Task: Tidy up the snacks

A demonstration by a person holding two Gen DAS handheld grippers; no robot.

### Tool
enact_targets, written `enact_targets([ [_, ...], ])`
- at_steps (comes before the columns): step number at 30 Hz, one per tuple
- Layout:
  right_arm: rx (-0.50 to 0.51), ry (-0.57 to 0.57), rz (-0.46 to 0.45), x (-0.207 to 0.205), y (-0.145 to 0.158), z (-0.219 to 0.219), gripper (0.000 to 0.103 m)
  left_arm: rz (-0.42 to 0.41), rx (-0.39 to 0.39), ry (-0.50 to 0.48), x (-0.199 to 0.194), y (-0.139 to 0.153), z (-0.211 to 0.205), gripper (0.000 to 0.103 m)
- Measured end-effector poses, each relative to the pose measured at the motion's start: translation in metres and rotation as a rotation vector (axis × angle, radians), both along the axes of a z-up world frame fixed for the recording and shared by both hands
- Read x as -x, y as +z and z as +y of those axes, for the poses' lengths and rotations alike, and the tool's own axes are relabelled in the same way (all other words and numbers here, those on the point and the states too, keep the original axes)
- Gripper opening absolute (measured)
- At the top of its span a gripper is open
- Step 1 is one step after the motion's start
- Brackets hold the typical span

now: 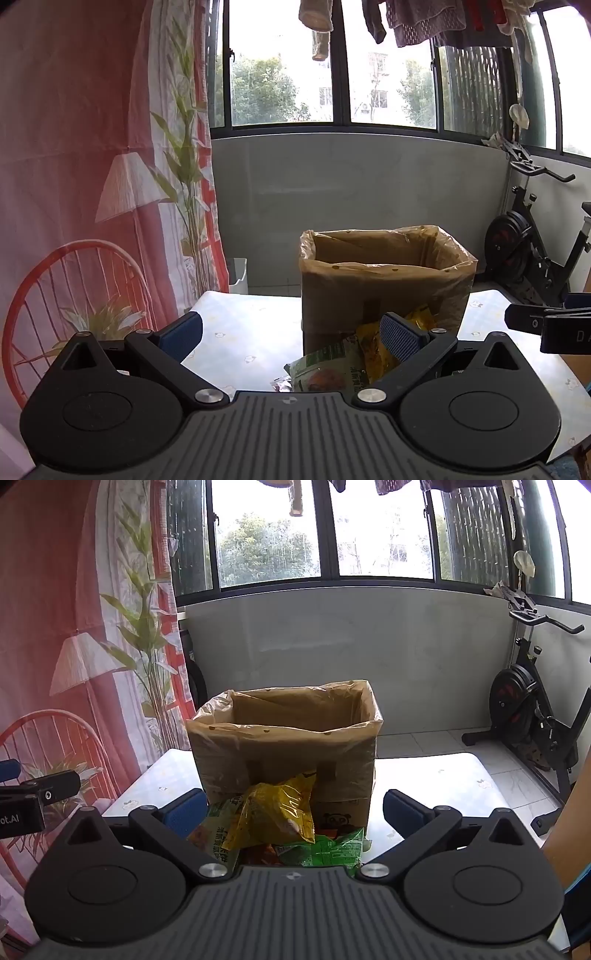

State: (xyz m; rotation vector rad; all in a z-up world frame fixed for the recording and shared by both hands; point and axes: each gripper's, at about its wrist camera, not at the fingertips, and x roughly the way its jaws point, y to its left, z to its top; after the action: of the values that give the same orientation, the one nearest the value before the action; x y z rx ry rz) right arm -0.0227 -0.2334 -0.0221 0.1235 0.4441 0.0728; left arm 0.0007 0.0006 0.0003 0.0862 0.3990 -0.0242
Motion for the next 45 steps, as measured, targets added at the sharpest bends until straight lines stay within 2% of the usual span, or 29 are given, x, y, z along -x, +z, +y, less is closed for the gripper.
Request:
enact_targets([
  [10,-0.002,0.001,0.001,0.001,0.002,-0.001,0.103,-0.017,0.006,0.003,-0.001,0.002,0.012,0.103],
  [12,-0.002,-0.001,0.0,0.001,0.005,-0.005,0.103,-0.024,-0.003,0.015,0.003,0.004,0.002,0.103],
  [45,-0.004,-0.012,-0.008,0.002,0.0,-0.002,0.103,-0.038,0.001,0.024,0.006,0.002,0.001,0.103],
])
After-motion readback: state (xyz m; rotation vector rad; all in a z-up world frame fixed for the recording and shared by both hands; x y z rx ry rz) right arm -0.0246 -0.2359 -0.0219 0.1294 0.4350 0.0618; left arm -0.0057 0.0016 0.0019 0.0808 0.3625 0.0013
